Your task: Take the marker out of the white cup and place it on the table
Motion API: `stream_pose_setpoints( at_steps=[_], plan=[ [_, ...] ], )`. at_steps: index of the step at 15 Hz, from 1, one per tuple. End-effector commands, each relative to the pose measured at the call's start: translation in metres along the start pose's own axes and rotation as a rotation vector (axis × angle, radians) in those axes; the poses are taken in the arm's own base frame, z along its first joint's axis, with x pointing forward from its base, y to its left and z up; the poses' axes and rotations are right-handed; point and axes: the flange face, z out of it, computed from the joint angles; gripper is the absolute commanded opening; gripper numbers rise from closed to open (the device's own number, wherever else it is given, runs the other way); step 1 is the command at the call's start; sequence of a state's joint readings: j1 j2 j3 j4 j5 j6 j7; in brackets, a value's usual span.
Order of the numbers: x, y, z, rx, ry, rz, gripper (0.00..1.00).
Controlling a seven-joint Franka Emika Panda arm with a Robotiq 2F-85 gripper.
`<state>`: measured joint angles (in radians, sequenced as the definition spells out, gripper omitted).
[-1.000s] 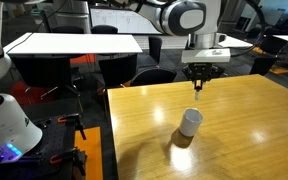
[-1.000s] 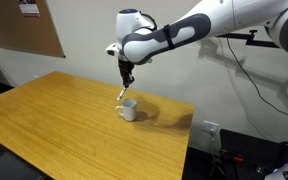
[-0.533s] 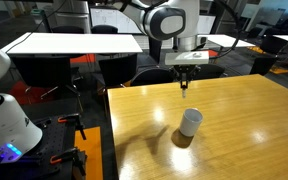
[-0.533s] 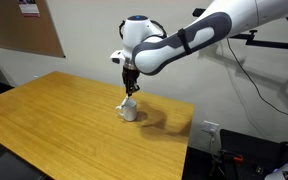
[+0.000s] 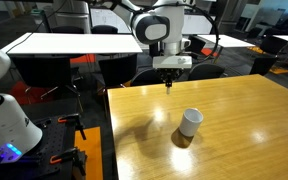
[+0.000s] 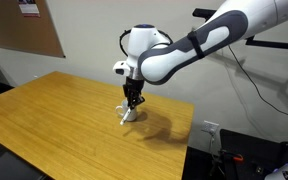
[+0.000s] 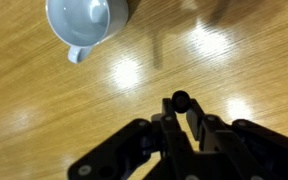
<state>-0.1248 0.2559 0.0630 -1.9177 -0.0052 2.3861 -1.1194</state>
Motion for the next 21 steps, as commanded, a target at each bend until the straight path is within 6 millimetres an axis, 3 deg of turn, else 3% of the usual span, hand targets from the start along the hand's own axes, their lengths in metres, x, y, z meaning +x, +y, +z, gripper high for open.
stream_pose_setpoints(
  at_steps=[1, 5, 6, 7, 14, 15, 21],
  plan=[
    [0.0, -0.02, -0.008, 0.036, 0.059, -0.076, 0.05],
    [0.005, -0.031, -0.006, 0.083, 0.11, -0.148, 0.05],
    [0.004, -0.032, -0.005, 0.088, 0.115, -0.152, 0.44],
    [0.004, -0.033, -0.005, 0.092, 0.118, -0.156, 0.45],
    [-0.003, -0.03, -0.01, 0.078, 0.101, -0.114, 0.96],
    [-0.006, -0.028, -0.013, 0.07, 0.086, -0.086, 1.0],
    [-0.028, -0.017, -0.028, 0.032, 0.007, 0.086, 1.0]
  ],
)
